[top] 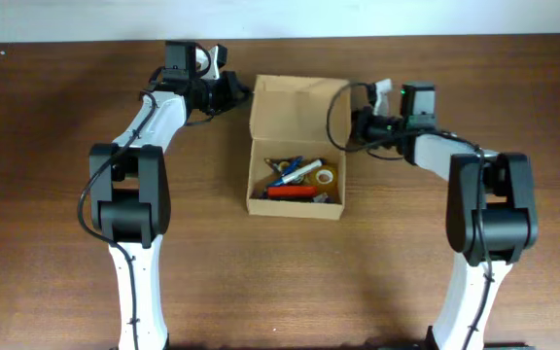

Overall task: Pack container
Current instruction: 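Move both grippers to the box's raised lid flaps at the back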

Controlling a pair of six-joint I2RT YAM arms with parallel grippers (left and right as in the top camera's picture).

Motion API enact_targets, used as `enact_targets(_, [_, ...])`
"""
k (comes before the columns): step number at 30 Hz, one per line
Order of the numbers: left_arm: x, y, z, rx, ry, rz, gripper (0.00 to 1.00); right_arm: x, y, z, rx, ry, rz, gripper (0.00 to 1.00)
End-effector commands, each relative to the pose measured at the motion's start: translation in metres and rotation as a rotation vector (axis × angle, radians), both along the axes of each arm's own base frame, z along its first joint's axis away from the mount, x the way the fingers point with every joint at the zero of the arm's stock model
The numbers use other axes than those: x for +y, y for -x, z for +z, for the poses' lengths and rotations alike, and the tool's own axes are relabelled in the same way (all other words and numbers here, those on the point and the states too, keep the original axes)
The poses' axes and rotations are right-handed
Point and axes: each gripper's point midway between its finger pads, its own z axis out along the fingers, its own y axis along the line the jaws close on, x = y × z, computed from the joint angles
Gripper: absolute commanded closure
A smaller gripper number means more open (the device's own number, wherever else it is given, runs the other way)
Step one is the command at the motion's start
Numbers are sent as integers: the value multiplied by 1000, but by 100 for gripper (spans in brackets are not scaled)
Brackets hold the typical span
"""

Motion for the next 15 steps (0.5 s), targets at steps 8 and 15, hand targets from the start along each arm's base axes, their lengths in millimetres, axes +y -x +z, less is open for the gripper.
enact_targets(8, [-18, 3, 40, -91, 199, -149, 98, 21, 4, 43, -115, -146, 173, 96])
enact_targets(15, [-21, 12, 80, -213, 332, -286, 98, 30, 12, 79, -230, -239, 313, 96])
